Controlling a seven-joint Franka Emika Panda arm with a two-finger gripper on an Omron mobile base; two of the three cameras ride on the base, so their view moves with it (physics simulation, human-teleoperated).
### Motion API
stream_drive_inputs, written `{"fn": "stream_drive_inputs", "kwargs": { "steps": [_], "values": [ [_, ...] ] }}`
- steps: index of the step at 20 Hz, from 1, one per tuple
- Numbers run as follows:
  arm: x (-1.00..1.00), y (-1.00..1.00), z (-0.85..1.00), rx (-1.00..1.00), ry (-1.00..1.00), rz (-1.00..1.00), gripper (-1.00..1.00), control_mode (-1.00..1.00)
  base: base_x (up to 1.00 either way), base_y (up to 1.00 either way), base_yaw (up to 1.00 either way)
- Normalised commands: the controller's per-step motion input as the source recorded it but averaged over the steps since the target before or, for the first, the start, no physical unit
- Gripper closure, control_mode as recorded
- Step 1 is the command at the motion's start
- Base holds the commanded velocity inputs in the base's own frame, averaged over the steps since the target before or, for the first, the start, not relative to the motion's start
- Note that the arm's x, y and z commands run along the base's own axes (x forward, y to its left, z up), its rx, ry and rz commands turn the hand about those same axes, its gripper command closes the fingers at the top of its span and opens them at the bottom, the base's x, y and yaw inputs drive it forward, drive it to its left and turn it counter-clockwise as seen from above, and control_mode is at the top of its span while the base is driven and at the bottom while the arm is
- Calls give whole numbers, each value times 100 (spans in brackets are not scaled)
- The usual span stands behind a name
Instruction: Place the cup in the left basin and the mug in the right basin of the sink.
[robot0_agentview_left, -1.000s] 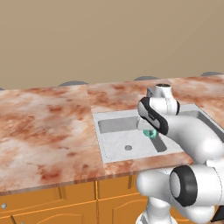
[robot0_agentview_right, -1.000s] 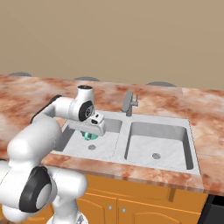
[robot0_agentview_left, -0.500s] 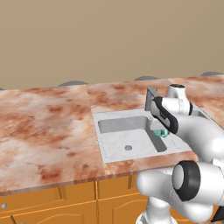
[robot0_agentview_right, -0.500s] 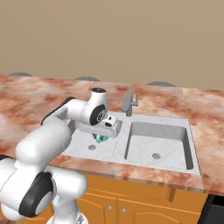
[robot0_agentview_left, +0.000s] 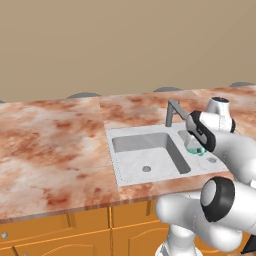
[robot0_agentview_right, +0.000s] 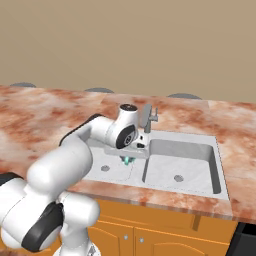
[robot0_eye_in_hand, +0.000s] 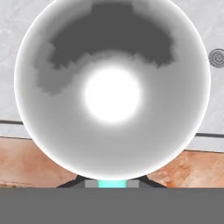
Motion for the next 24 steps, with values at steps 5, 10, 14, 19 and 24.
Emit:
{"fn": "stream_drive_inputs", "kwargs": {
  "steps": [5, 10, 14, 19, 24],
  "values": [
    [0, -52, 0, 0, -10, 9, 100, -100, 0, 0, 0],
    [2, -48, 0, 0, -6, 9, 100, -100, 0, 0, 0],
    [9, -46, -3, 0, 0, 11, 100, -100, 0, 0, 0],
    [18, -35, -3, 0, 0, 14, 100, -100, 0, 0, 0],
    [23, -26, -1, 0, 0, 12, 100, -100, 0, 0, 0]
  ]
}}
